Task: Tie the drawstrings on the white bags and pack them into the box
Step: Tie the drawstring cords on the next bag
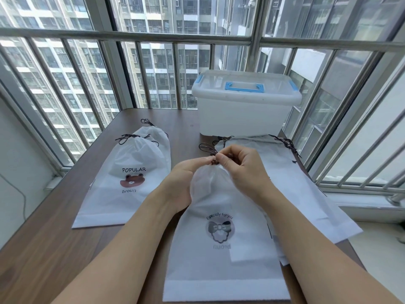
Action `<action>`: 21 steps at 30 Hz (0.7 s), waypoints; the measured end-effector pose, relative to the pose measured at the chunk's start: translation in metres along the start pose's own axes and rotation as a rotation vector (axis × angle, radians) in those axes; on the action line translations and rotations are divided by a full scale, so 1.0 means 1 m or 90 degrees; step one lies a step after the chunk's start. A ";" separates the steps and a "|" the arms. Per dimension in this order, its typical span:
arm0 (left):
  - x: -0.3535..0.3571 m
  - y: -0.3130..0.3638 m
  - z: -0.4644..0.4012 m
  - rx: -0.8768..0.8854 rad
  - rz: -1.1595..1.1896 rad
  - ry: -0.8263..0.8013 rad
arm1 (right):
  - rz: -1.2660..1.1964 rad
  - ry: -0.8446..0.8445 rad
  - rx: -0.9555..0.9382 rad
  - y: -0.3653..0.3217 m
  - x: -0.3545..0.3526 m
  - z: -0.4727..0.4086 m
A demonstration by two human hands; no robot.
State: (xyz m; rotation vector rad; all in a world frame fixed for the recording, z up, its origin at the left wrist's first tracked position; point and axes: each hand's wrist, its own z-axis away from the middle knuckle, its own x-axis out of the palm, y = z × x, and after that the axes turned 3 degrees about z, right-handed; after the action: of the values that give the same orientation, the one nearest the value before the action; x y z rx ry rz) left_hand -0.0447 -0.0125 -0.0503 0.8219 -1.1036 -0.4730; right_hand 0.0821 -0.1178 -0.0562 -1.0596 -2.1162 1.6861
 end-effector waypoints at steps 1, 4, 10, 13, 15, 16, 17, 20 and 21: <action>0.001 0.001 0.001 -0.030 0.023 -0.020 | 0.009 -0.001 -0.004 0.001 0.000 0.000; -0.001 -0.004 -0.003 0.055 -0.181 0.044 | 0.041 -0.011 -0.015 0.002 0.000 0.001; -0.008 0.000 -0.002 0.228 -0.323 0.174 | 0.068 -0.004 -0.001 0.003 -0.005 0.000; -0.011 0.002 -0.004 0.252 -0.357 0.185 | 0.058 -0.018 -0.001 0.002 -0.007 -0.001; -0.012 0.003 -0.006 0.272 -0.352 0.192 | 0.038 -0.039 0.001 0.001 -0.007 -0.002; -0.012 0.003 -0.006 0.277 -0.350 0.193 | 0.027 -0.051 0.004 0.001 -0.007 -0.002; -0.011 0.003 -0.006 0.279 -0.348 0.193 | 0.015 -0.060 0.008 0.001 -0.007 -0.002; -0.011 0.002 -0.006 0.306 -0.349 0.209 | -0.035 -0.071 0.028 0.000 -0.007 -0.002; -0.011 0.003 -0.006 0.315 -0.344 0.217 | -0.048 -0.071 0.036 0.000 -0.008 -0.002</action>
State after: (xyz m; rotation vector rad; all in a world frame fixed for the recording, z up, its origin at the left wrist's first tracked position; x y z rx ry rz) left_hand -0.0435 -0.0010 -0.0556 1.5926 -0.6728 -0.4856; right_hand 0.0885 -0.1215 -0.0538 -0.8773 -2.1333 1.7959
